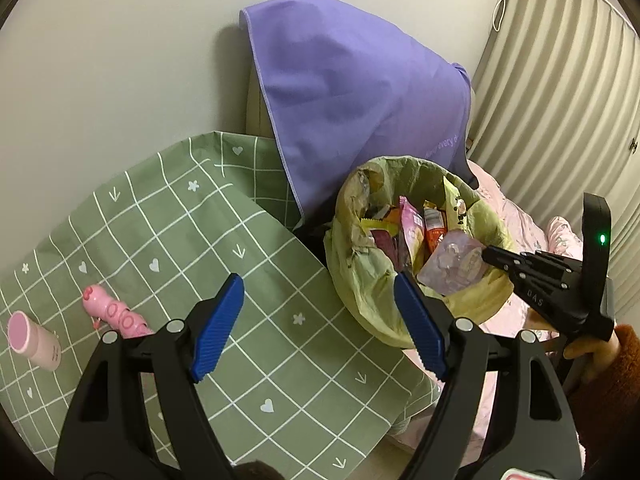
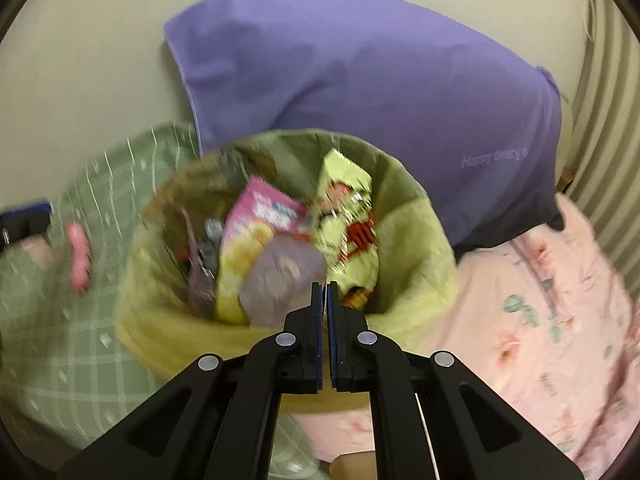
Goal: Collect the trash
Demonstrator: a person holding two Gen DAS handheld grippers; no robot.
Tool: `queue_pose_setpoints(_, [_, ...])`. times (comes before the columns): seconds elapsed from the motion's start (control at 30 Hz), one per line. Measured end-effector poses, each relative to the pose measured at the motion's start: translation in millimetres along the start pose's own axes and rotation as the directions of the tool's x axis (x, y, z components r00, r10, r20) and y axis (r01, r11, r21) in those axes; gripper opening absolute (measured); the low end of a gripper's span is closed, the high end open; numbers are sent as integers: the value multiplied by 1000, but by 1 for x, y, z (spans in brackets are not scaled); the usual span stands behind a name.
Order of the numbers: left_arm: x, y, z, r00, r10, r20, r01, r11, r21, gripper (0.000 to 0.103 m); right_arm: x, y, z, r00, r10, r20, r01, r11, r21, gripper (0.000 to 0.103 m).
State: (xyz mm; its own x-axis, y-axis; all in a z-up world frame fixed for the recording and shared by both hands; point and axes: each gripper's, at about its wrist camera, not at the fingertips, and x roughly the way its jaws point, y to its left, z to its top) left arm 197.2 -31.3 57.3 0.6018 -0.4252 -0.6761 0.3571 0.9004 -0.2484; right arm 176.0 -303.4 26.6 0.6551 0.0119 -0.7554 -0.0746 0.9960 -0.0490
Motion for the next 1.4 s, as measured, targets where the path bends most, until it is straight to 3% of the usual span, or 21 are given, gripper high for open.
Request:
queue_pose_setpoints(0.1, [4,-1,-3,1000,-16,-1,16,1000,-6,75,-5,0,-8,1000,-11,-19,11,999,-44,5])
queue_pose_setpoints(0.27, [12,3,-8,999,-36,-10,36,999,-21,78,-24,-11,-11,993,118,-19,-117,992,47,5])
queue_pose_setpoints(0.47, [5,6,-19,1000,-23,1,23,998,-61,78,-47,-6,-10,984,171,50,-174,982,76,5])
queue_pose_setpoints(0.6, [-3,5,-28,1000,-7,-1,7,998,-62,78,-54,-5,-11,967,241,82,-249,963,102,5])
queue_pose_setpoints(0.83, [-12,3,-41,1000,6,-14,-6,998,-55,78,-47,4,-16,987,160,14,-161,985,56,5])
queue_pose_setpoints(0.9, [-13,4,-42,1000,2,-14,-3,999,-53,78,-49,4,-19,979,197,50,-199,979,52,5])
queue_pose_setpoints(1.03, [-15,10,-42,1000,4,-10,-4,999,-47,78,-67,6,-10,950,233,208,-246,969,36,6])
queue_pose_setpoints(1.23, [-26,27,-45,999,53,10,-52,995,-82,78,-72,18,6,952,164,260,-183,982,51,6])
queue_pose_setpoints(1.4, [-64,34,-59,982,176,73,-166,978,-125,78,-80,46,-8,950,238,200,-254,965,59,6])
